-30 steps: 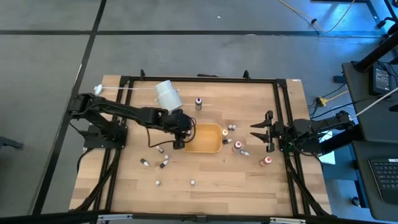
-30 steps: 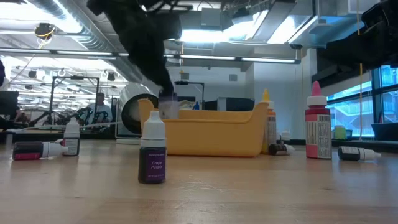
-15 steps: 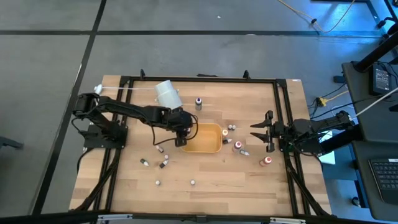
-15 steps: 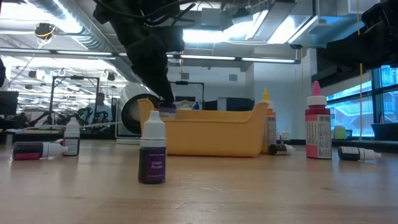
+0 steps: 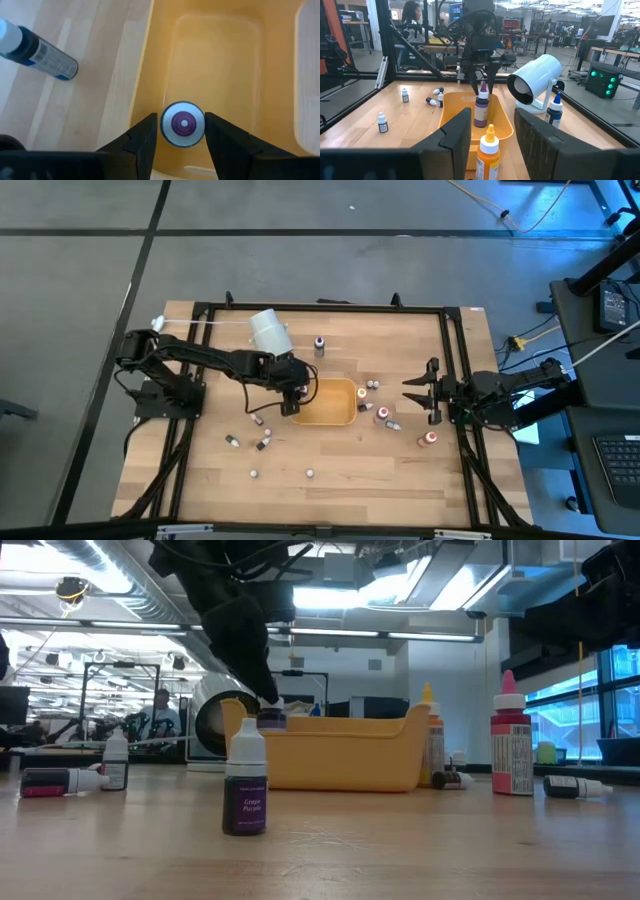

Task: Pick & Place food coloring
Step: Put the large violet ink bottle into the yellow bin, then put the large blue ink bottle into the yellow bin

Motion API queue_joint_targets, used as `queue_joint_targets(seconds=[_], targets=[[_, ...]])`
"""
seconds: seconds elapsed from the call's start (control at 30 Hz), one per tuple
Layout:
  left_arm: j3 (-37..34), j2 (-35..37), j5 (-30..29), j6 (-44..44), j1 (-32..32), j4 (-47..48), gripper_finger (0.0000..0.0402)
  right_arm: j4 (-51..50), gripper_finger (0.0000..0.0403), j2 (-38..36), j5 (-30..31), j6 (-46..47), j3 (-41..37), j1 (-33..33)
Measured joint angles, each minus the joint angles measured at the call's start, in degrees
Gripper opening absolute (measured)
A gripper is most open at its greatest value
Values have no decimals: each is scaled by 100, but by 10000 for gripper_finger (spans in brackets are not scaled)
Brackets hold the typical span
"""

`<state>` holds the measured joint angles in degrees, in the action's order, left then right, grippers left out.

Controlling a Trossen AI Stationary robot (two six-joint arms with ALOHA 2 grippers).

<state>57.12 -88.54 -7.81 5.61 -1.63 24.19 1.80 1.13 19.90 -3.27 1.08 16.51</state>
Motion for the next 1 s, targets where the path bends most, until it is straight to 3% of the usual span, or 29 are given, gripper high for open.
queue_joint_targets(seconds=[1.0], targets=[[4, 2273, -26, -1135, -39, 125, 160, 0, 153, 4, -1, -329, 0, 0]])
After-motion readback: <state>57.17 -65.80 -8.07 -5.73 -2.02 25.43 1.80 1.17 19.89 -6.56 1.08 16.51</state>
